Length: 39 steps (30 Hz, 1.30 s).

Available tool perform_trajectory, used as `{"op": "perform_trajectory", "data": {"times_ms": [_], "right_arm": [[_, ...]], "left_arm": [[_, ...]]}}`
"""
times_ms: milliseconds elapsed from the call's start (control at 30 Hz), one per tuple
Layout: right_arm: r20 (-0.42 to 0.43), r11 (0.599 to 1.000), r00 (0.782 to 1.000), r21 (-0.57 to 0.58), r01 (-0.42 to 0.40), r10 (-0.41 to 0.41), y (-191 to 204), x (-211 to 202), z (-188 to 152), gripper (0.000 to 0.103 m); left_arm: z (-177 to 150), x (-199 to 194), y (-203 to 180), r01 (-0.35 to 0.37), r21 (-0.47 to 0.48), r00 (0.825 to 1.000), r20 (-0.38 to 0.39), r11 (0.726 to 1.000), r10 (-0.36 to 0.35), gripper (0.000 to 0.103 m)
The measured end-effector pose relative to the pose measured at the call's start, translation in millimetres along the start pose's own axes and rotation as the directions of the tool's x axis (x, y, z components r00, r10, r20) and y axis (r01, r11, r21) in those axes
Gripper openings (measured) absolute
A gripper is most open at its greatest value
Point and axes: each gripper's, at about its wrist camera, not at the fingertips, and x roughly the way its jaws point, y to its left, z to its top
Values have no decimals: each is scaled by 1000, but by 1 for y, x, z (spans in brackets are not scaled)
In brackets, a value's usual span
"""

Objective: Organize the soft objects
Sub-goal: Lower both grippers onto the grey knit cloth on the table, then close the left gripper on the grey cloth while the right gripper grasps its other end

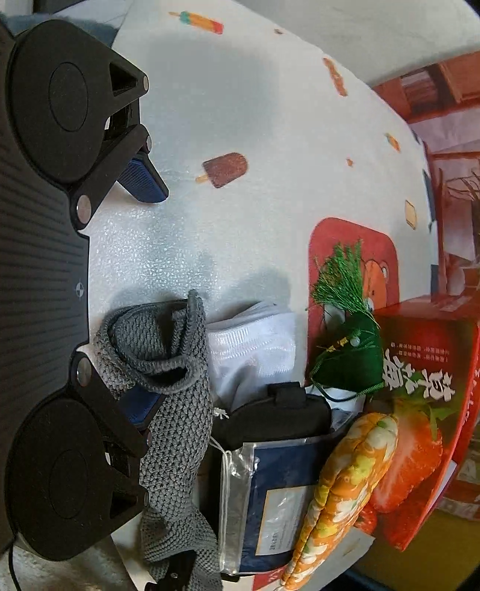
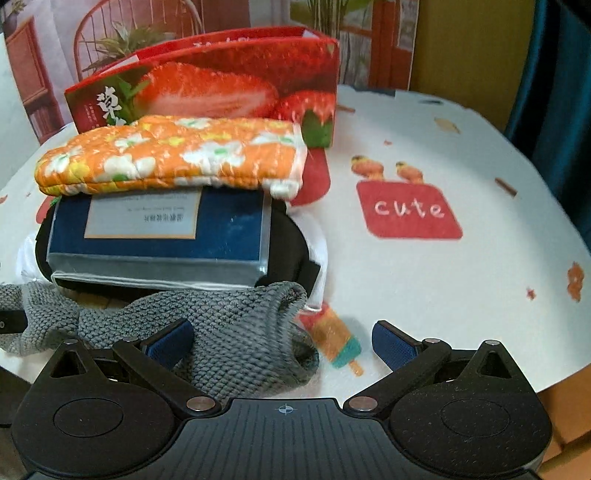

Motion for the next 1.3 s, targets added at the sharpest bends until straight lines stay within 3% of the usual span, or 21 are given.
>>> {"op": "perform_trajectory", "data": {"times_ms": [767,867,1033,1100,1267,1300], "right_arm": [[5,1000,1000,15,-4,4,-2,0,-1,103],[-11,1000,1000,17,-26,26,-2,-4,-2,99],[-27,997,997,10,-77,78,-1,-14,-4,77],[-31,995,995,3,-98,98,0,-17,-6,68],[-39,992,992,21,-121,122,-2,-20,-7,58],[-40,990,990,22,-136,137,-2,-21,-6,51]], "left_arm": [[-2,-3,-1,11,3,1000,11,1000,-11,100],[-4,-9,-4,39,28,999,29,999,-40,83],[-9,-18,-12,93,63,994,47,994,-96,44],[-9,-19,-13,108,70,993,49,992,-112,39],[-11,-18,-9,143,49,988,43,988,-145,32],[-11,-18,-8,148,46,988,42,988,-150,32]]}}
